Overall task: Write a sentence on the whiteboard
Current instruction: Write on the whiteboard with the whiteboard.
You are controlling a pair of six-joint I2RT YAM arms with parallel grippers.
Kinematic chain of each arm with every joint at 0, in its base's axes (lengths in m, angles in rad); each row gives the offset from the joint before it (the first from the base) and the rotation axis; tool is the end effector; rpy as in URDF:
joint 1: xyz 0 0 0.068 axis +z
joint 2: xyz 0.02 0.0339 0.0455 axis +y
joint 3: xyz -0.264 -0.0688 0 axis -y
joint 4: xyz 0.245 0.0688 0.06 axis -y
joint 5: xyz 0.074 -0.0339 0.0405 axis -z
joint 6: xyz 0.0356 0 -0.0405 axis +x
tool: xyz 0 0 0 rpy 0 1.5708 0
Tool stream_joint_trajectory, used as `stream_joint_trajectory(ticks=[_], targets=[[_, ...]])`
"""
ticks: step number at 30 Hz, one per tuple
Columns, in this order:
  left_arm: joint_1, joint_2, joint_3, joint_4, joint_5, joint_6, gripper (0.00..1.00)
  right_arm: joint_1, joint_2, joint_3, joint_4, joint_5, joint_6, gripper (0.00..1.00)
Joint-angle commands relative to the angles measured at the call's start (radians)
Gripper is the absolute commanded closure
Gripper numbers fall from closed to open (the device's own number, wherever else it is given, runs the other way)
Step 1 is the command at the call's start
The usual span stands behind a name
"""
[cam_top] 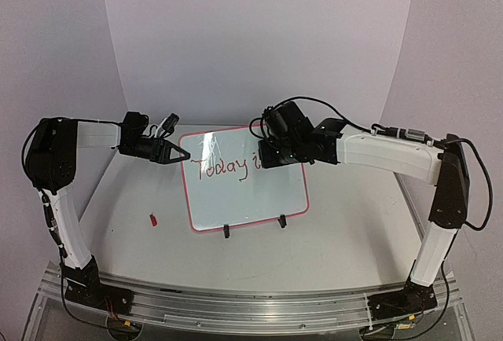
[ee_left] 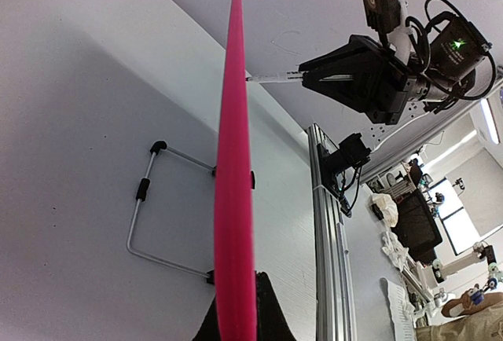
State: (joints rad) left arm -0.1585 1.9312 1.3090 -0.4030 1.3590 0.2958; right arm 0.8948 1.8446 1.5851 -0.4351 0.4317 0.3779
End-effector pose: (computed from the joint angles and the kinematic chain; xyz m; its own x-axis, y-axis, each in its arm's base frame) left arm 0.3791 -0.0958 0.1968 -0.6517 0.1662 -0.7400 0.7570 0.0826 -0.6482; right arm 0.2777 0.3224 0.2947 -0.5594 -0.1619 -0.8129 -0.3238 0.9455 0.0346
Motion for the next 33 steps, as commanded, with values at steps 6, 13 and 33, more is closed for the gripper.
stream_joint_trajectory(ticks=[6,13,33], targets=[[-0.035,0.025,0.006,-0.016,-0.097,0.098,1.0,-0.009,-0.01,-0.057,-0.052,0.018,0.016,1.0],[-0.035,0.029,0.006,-0.017,-0.096,0.098,1.0,-0.009,-0.032,-0.075,-0.057,0.067,0.016,1.0],[-0.036,0.033,0.009,-0.017,-0.094,0.098,1.0,-0.009,-0.017,-0.078,-0.06,-0.016,0.039,1.0]])
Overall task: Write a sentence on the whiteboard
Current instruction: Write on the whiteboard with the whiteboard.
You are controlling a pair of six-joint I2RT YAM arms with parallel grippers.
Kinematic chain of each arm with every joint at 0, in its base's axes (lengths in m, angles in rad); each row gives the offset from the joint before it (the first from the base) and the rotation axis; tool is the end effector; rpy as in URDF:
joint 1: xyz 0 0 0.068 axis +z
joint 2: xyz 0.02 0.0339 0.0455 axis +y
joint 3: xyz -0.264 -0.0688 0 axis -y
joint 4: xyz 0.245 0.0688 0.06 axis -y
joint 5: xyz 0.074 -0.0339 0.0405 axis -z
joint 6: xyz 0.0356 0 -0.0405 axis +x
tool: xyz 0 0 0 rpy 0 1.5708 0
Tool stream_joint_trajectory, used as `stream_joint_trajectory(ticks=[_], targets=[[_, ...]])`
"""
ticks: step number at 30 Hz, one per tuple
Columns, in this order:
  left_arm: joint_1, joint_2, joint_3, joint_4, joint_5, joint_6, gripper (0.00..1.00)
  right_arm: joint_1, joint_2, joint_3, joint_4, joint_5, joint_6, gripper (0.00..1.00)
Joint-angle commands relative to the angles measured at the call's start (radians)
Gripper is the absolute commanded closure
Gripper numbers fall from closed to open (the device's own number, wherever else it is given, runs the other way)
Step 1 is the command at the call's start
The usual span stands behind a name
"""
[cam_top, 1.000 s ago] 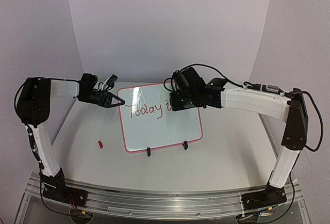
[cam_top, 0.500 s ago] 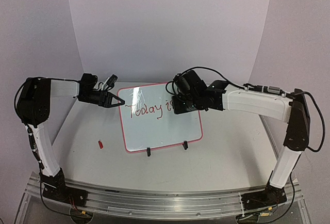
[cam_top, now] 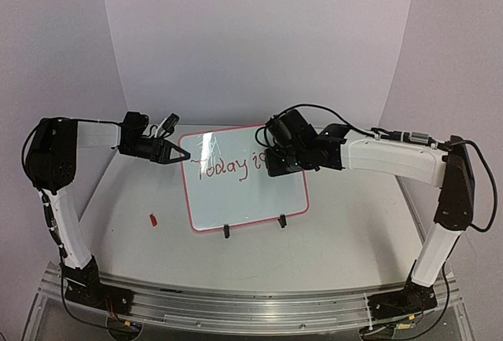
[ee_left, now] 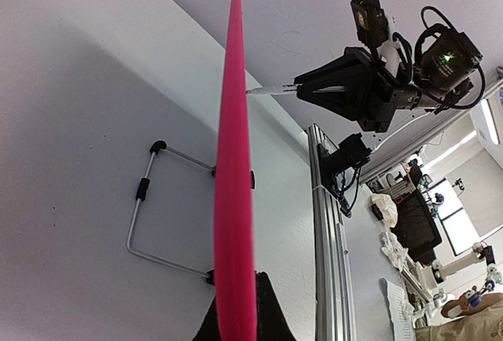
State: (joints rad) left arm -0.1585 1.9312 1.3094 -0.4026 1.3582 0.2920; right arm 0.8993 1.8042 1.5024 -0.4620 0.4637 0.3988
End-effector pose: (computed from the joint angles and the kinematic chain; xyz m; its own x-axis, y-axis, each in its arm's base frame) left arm 0.3792 -0.0958 0.1970 -0.6540 0.1661 -0.7380 0.7551 0.0839 -0.6502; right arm 0.2671 0.3105 0.2816 -0.5904 -0.1847 -0.7857 -0.2930 0.9561 -0.0046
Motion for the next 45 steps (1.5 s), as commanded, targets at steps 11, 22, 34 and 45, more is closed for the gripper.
stream_joint_trajectory(ticks=[11,22,34,45], targets=[[-0.036,0.033,0.007,-0.016,-0.092,0.102,1.0,-0.012,0.057,0.064,-0.03,-0.079,0.015,1.0],[-0.036,0.034,0.008,-0.015,-0.095,0.098,1.0,-0.01,-0.178,-0.073,-0.034,-0.168,0.017,1.0],[-0.036,0.035,0.004,-0.002,-0.093,0.085,1.0,-0.011,-0.281,-0.175,0.102,-0.439,0.071,1.0],[-0.036,0.035,0.004,-0.002,-0.1,0.081,1.0,0.176,0.044,0.035,0.146,-0.325,-0.031,1.0]])
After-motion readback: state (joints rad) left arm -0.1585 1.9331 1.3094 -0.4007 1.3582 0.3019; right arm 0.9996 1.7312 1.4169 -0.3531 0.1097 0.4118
